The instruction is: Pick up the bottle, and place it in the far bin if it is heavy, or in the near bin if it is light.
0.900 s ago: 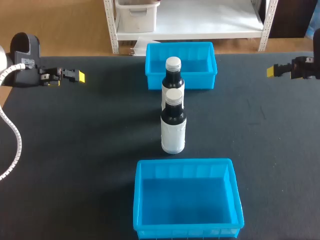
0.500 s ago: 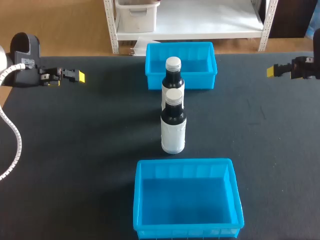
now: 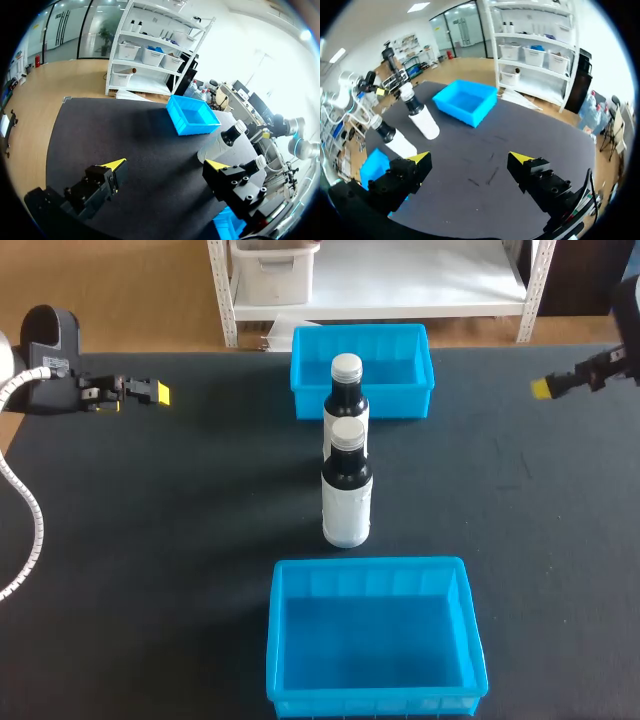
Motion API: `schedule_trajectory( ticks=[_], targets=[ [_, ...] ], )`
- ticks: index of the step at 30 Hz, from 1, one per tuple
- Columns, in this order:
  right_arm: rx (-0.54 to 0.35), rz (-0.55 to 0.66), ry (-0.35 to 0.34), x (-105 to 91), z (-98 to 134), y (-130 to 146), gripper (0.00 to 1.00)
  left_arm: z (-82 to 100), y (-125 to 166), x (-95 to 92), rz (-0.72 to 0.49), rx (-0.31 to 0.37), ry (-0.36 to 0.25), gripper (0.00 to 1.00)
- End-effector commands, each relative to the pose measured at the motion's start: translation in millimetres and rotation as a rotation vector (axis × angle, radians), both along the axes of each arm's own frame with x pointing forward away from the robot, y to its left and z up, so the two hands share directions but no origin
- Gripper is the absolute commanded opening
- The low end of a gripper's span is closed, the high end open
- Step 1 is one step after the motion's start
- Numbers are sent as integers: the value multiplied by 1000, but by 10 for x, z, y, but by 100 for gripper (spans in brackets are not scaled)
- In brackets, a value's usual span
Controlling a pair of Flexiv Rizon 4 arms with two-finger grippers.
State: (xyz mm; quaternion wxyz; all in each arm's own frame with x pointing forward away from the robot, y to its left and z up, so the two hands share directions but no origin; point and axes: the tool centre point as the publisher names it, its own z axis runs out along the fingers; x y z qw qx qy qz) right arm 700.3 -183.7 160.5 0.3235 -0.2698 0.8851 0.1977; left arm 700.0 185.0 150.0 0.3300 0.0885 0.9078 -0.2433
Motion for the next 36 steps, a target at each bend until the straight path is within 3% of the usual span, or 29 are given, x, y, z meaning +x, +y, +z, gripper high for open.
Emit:
schedule_trajectory(
  ticks=[1, 9, 11, 14, 22, 29, 36],
  targets=[
    [-22, 612, 49, 62, 42, -81, 100, 0, 0, 0, 0, 0, 0, 100],
    [-22, 612, 49, 62, 42, -81, 100, 0, 0, 0, 0, 0, 0, 100],
    [-59, 677, -33, -15, 69, 53, 100, 0, 0, 0, 0, 0, 0, 100],
    [-85, 725, -100, -130, 70, 243, 100, 0, 0, 0, 0, 0, 0, 100],
    [-42, 774, -193, -432, -40, 767, 100, 0, 0, 0, 0, 0, 0, 100],
    [-17, 763, -236, -574, -164, 1210, 100, 0, 0, 0, 0, 0, 0, 100],
    [20, 769, -217, -658, -271, 1572, 100, 0, 0, 0, 0, 0, 0, 100]
  ],
)
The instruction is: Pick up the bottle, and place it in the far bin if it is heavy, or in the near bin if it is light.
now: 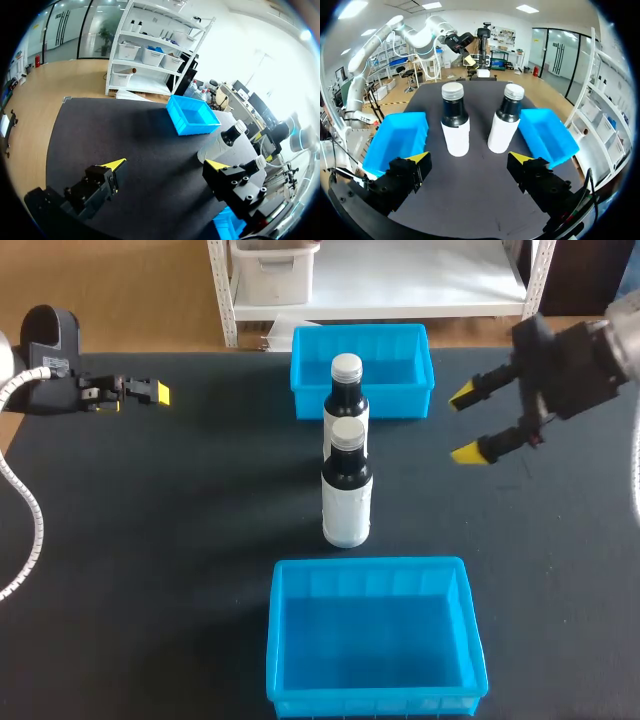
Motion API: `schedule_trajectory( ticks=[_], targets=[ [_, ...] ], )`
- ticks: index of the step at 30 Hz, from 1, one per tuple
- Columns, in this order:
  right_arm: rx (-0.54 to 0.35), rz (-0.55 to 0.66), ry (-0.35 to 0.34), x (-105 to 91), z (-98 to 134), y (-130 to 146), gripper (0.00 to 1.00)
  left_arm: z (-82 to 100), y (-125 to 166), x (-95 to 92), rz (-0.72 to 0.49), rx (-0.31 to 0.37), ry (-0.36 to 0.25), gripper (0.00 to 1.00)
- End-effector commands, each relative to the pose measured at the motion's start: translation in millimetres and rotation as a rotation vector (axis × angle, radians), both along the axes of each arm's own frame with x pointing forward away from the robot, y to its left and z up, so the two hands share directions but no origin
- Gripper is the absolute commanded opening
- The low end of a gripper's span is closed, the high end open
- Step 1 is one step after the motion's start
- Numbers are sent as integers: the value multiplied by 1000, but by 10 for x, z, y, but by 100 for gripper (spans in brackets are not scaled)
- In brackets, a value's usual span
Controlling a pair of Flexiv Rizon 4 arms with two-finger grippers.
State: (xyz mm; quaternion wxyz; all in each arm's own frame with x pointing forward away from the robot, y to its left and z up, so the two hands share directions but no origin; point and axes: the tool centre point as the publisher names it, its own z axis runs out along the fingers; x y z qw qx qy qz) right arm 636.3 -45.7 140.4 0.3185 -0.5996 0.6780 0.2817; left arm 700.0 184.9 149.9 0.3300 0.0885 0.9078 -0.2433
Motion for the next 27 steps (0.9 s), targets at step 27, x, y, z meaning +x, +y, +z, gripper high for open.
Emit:
schedule_trajectory(
  ticks=[27],
  targets=[
    [96, 47, 112, -93, -219, 1217, 100, 0, 0, 0, 0, 0, 0, 100]
  ],
)
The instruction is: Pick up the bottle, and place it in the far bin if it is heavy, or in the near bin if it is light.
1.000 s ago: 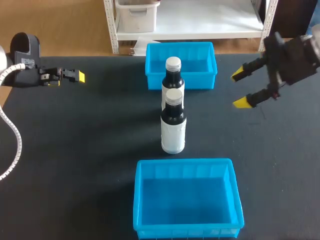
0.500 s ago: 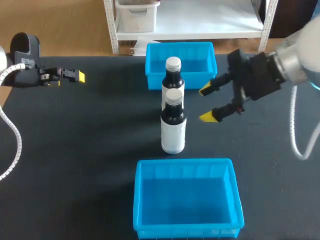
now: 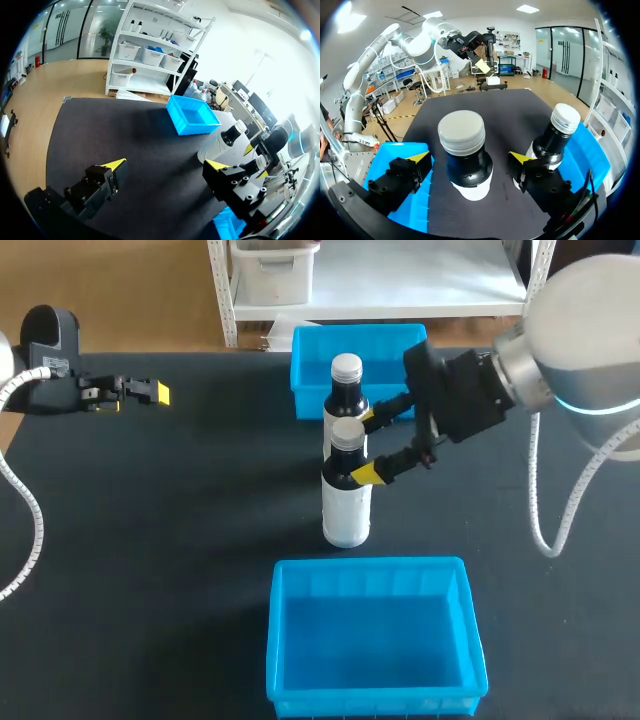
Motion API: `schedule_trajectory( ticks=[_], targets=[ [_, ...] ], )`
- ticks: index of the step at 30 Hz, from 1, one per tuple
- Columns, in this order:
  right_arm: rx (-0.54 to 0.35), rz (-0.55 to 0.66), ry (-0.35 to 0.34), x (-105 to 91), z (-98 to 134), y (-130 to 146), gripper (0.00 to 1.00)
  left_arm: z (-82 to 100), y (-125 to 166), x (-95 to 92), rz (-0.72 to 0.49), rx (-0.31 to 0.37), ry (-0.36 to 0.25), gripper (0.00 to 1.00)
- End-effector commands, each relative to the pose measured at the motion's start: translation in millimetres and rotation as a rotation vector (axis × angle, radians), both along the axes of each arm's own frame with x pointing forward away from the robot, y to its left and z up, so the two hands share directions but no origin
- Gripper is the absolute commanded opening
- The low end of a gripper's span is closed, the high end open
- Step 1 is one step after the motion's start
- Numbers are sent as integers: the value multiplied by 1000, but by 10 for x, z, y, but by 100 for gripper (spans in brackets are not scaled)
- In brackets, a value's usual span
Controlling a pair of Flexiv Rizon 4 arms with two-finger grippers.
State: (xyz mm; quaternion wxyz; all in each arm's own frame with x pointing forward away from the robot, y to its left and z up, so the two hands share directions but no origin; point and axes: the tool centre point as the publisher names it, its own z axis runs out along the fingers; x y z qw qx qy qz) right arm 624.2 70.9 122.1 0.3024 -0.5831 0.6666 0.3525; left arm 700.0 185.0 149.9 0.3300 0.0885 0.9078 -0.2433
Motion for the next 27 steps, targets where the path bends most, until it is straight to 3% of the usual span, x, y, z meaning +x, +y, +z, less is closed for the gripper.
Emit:
schedule_trajectory(
  ticks=[1, 9, 11, 20, 22, 23, 27],
  targets=[
    [3, 1, 4, 26, -39, 60, 100, 0, 0, 0, 0, 0, 0, 100],
    [17, 8, 3, -10, -19, 141, 100, 0, 0, 0, 0, 0, 0, 100],
    [21, 11, 4, -18, -19, 158, 93, 0, 0, 0, 0, 0, 0, 100],
    [29, 19, 11, -33, -37, 215, 86, 0, 0, 0, 0, 0, 0, 100],
    [30, 18, 12, -30, -43, 219, 81, 0, 0, 0, 0, 0, 0, 100],
    [31, 18, 13, -29, -45, 220, 72, 0, 0, 0, 0, 0, 0, 100],
    [33, 17, 15, -21, -52, 224, 64, 0, 0, 0, 0, 0, 0, 100]
  ],
)
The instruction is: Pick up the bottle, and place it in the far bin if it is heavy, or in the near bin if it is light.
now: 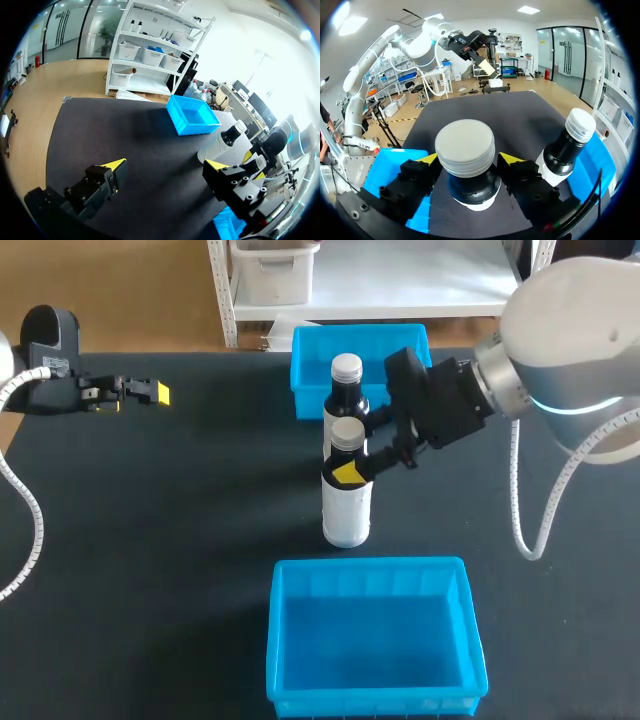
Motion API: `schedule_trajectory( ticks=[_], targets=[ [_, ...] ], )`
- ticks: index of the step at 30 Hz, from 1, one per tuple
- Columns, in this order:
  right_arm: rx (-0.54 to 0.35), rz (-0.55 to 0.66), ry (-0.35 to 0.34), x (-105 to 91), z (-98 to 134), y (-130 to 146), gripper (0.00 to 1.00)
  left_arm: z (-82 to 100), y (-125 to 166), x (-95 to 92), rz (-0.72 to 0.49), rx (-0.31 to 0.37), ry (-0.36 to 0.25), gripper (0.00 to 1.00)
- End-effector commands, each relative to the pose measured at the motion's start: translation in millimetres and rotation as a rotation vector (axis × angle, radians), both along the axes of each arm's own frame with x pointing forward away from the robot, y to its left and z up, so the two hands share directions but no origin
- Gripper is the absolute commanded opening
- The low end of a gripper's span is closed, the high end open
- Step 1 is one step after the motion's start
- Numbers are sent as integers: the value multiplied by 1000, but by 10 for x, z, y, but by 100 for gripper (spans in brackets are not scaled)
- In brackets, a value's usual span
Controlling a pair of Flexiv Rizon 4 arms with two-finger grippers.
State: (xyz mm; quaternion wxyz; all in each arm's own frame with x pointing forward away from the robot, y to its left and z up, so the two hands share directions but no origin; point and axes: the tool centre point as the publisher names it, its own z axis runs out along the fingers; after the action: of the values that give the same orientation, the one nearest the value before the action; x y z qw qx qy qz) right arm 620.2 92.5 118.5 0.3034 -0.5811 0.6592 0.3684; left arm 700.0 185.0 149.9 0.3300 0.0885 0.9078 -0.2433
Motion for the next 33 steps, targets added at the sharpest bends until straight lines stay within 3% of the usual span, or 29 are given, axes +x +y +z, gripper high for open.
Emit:
schedule_trajectory(
  ticks=[1, 5, 6, 19, 25, 33],
  targets=[
    [5, 1, 1, 20, -17, 10, 62, 0, 0, 0, 0, 0, 0, 100],
    [6, 2, 0, 22, -16, 11, 55, 0, 0, 0, 0, 0, 0, 100],
    [7, 2, 0, 23, -16, 11, 50, 0, 0, 0, 0, 0, 0, 100],
    [9, -8, -12, 35, 90, -87, 44, 0, 0, 0, 0, 0, 0, 100],
    [-1, -58, -29, 99, 243, -333, 43, 0, 0, 0, 0, 0, 0, 100],
    [-40, -186, -35, 243, 402, -865, 41, 0, 0, 0, 0, 0, 0, 100]
  ],
)
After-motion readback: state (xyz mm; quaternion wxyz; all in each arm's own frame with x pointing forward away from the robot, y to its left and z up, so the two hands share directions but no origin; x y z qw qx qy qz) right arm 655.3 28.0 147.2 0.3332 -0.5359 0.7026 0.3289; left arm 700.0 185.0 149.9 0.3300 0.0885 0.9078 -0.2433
